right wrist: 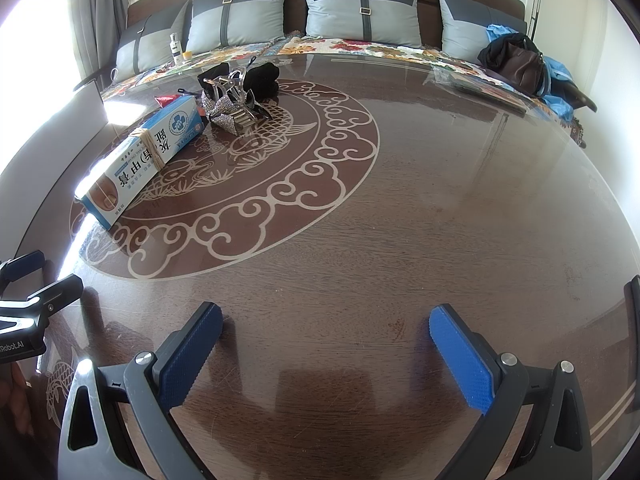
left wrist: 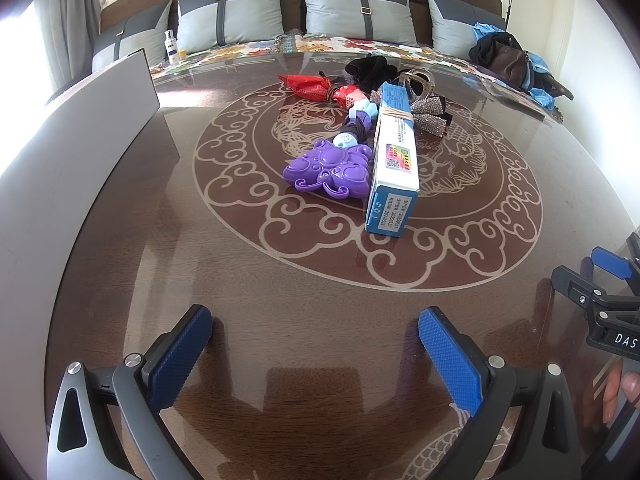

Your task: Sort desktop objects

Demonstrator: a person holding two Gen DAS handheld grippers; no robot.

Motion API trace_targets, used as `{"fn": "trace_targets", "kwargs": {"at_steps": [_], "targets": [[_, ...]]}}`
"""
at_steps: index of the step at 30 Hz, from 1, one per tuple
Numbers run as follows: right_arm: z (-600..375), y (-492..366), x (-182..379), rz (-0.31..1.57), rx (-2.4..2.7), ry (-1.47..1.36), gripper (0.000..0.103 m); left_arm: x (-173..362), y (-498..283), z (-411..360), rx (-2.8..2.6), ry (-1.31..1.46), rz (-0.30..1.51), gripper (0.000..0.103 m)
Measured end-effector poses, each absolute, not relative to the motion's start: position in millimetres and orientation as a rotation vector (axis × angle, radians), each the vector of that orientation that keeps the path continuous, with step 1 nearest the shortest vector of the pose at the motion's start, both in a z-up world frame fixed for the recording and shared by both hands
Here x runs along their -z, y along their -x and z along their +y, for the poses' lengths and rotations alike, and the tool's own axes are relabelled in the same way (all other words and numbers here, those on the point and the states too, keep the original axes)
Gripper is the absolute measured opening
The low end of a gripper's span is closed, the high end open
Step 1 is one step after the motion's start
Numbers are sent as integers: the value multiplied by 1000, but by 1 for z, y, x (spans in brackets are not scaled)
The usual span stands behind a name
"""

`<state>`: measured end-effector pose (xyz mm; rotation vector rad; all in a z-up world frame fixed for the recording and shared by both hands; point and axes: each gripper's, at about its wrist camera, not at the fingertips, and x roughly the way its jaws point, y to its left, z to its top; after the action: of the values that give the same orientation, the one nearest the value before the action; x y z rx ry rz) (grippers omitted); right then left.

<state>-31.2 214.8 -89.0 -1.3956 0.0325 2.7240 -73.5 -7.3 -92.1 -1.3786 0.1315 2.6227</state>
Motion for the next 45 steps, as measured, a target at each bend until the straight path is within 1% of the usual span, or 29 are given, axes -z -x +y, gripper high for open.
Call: {"fn": "trace_targets", "kwargs": {"at_steps": [7,12,14,18,21,24,29,32,39,45], "targets": [[215,31,89,33,-2724,1395,103,91,73,-10,-2640,1382,116,103],[215,31,89,33,-2724,1395,103,81,70,-29,-2725,1321,-1,103],[215,31,89,33,-2724,1395,103,76,78,-35,-2786,1348,24,103],[215,31,89,33,-2724,1395,103,67,109,-42,-2763,1410,-40,103],[214,31,89,33,-2724,1395,103,61,128,-28,-2748,1419,20,103],[214,31,89,33,-2724,1395,103,63,140,1,-2687,1424,135,103],[214,31,89,33,-2724,1395,103,61,137,51,-2595,1349,294,103],[214,31,89,33,-2724,1395,103,55,136,55,-2630,1299,362,103],[214,31,89,33,-2724,1395,103,69,168,21,-2603,1418,309,103],[214,31,89,33,-2724,1395,103,80,187,26,-2526,1450,360,103]]}}
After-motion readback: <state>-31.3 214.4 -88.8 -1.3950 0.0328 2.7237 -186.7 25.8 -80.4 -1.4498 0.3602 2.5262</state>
